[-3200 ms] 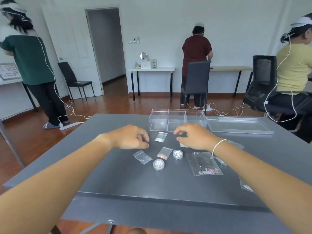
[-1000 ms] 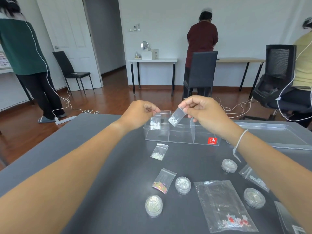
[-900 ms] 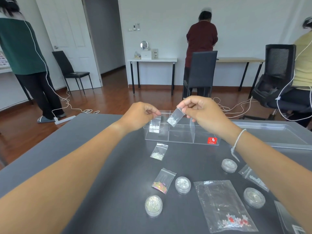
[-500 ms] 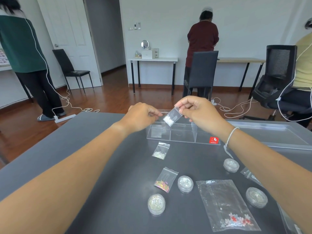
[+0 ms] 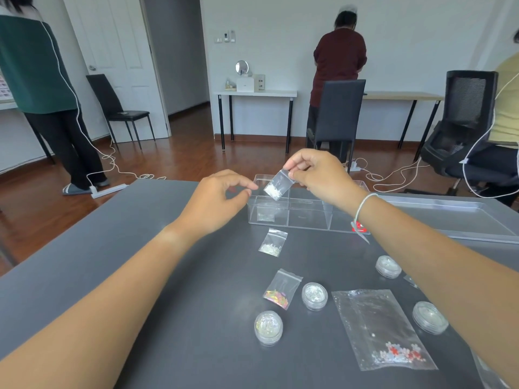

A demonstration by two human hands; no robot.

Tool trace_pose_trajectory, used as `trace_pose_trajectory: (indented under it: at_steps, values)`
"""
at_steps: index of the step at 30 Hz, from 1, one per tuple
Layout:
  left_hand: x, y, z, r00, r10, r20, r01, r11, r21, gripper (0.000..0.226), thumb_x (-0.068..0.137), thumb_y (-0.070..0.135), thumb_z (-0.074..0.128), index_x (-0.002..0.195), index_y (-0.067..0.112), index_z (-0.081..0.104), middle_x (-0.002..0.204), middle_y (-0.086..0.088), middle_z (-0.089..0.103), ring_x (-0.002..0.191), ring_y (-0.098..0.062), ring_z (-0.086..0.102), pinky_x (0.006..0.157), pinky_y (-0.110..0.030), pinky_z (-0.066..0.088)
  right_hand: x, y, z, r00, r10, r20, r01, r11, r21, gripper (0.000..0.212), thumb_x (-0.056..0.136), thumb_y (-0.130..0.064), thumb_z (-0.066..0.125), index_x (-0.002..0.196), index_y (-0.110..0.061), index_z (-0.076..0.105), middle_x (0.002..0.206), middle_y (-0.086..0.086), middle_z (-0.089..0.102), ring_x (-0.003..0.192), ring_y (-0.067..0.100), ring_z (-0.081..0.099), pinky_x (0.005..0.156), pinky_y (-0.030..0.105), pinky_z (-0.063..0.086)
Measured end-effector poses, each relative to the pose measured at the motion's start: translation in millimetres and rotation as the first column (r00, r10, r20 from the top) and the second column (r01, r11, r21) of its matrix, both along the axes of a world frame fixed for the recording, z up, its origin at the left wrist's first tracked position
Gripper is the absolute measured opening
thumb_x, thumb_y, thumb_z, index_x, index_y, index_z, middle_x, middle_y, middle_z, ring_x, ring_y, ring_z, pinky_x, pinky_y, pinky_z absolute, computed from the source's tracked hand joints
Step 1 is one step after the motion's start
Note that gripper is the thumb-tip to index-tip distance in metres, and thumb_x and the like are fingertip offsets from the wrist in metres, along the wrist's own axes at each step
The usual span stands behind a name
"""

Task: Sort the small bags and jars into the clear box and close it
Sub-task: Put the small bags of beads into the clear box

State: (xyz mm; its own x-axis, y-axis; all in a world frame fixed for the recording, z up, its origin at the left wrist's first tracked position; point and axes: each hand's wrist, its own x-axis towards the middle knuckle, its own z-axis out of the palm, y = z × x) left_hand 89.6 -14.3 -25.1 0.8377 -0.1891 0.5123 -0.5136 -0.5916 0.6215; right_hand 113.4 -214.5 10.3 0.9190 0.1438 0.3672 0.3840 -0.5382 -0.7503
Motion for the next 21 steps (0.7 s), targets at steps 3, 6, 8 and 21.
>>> trace_pose_trajectory:
  at_steps: [3, 6, 8, 21]
  values:
    - [-14, 1, -1, 0.997, -0.071, -0.034, 0.072, 0.997, 0.015, 0.018, 0.082, 0.019, 0.062, 0.076, 0.036, 0.066, 0.077, 0.013, 0.061, 0.064, -0.001, 0.048, 0.061, -0.004, 0.036, 2, 3, -3, 0.999, 0.014, -0.036, -0.017, 0.994, -0.112, 0.015, 0.082, -0.006, 0.058, 0.078, -0.019, 0.064, 0.069, -0.007, 0.058, 0.056, 0.006, 0.049, 0.041, 0.004, 0.034]
    - [-25, 3, -3, 0.985, -0.14, -0.101, 0.146, 0.988, 0.057, 0.014, 0.08, 0.022, 0.064, 0.074, 0.034, 0.068, 0.078, 0.01, 0.067, 0.063, -0.003, 0.05, 0.058, -0.006, 0.037, 2, 8, -6, 0.997, 0.032, -0.074, -0.045, 0.982, -0.186, 0.012, 0.082, -0.007, 0.059, 0.083, -0.015, 0.068, 0.067, -0.01, 0.058, 0.061, 0.003, 0.051, 0.049, 0.004, 0.037]
    - [-29, 2, -5, 0.979, -0.159, -0.131, 0.17, 0.982, 0.081, 0.013, 0.08, 0.023, 0.065, 0.076, 0.034, 0.069, 0.078, 0.012, 0.067, 0.063, -0.003, 0.05, 0.059, -0.006, 0.038, 2, 12, -7, 0.996, 0.034, -0.086, -0.052, 0.975, -0.218, 0.012, 0.082, -0.008, 0.06, 0.084, -0.015, 0.069, 0.071, -0.007, 0.06, 0.064, 0.004, 0.054, 0.055, 0.008, 0.039]
    - [-38, -10, -17, 0.969, -0.176, -0.173, 0.211, 0.953, 0.218, 0.018, 0.082, 0.023, 0.064, 0.098, 0.026, 0.07, 0.095, 0.01, 0.062, 0.068, -0.016, 0.054, 0.07, -0.016, 0.043, -15, 13, -14, 1.0, -0.023, -0.006, 0.019, 0.935, -0.355, 0.027, 0.091, -0.014, 0.046, 0.107, -0.021, 0.066, 0.119, 0.0, 0.064, 0.105, 0.018, 0.059, 0.087, 0.025, 0.041]
